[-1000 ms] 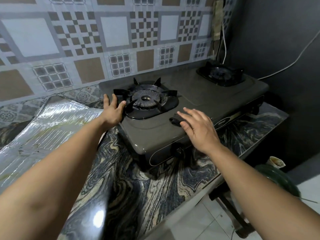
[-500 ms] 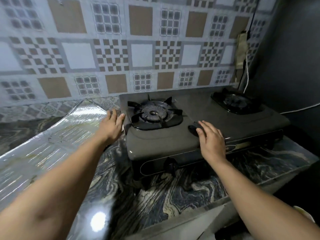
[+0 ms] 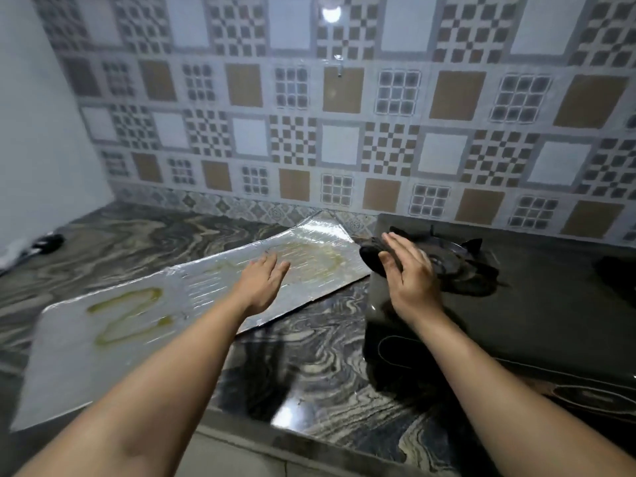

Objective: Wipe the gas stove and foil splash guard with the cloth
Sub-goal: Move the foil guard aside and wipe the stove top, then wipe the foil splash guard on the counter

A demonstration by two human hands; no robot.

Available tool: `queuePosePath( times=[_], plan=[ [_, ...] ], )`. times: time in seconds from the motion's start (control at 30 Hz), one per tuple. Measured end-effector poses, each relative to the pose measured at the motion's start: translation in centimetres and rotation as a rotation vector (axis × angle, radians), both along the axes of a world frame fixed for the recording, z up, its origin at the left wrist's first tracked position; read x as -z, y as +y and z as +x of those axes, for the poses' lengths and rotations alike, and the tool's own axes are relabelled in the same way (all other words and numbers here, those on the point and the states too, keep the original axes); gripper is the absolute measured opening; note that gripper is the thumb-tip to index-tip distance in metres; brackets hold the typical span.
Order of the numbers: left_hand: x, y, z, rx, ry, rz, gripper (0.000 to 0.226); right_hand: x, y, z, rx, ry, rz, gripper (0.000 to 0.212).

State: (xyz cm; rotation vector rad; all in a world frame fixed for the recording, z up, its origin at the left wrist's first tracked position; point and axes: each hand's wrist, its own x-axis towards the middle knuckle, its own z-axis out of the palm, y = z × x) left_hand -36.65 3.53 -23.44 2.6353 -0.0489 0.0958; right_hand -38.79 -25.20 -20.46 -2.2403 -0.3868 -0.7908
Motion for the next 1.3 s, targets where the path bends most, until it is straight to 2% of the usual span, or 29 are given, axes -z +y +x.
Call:
queuePosePath(
  times=[0.13, 0.27, 0.4, 0.67, 0.8, 0.87, 0.97, 1.07, 1.2, 1.3],
  plan=[
    [0.5, 6.7, -2.5, -0.131, 0.022, -0.011, 0.067, 0.2, 7.1, 1.0, -0.132, 0.030, 0.003, 0.047],
    [1.8, 14.0, -4.9, -0.268, 0.050, -0.032, 0.089, 1.5, 14.4, 1.7, -0.234, 0.089, -0.045, 0.049],
    [3.2, 21.2, -7.1, -0.330, 0.092, -0.005, 0.069, 3.4, 22.3, 1.9, -0.335, 0.120, -0.107, 0.048],
    [6.7, 35.3, -10.5, -0.460, 0.150, -0.052, 0.065, 8.1, 38.1, 1.7, -0.456, 0.195, -0.218, 0.044],
    [9.8, 41.2, -11.3, -0.543, 0.228, -0.091, 0.089, 10.5, 44.5, 1.6, -0.475, 0.250, -0.273, 0.051],
    [11.1, 42.9, -11.1, -0.555, 0.245, -0.064, 0.100, 11.5, 47.0, 1.7, -0.493, 0.271, -0.307, 0.053],
    [12.0, 43.8, -10.7, -0.547, 0.267, -0.024, 0.077, 12.6, 50.3, 2.2, -0.528, 0.297, -0.360, 0.050],
    [13.1, 44.4, -9.7, -0.520, 0.267, 0.006, 0.070, 13.2, 52.5, 2.8, -0.583, 0.263, -0.426, 0.049],
    [13.6, 44.3, -8.1, -0.470, 0.245, 0.058, 0.068, 14.3, 53.5, 4.0, -0.734, 0.155, -0.675, 0.051],
    [13.8, 44.1, -7.1, -0.436, 0.242, 0.110, 0.069, 15.8, 52.8, 4.6, -0.870, 0.177, -0.862, 0.055]
  ],
)
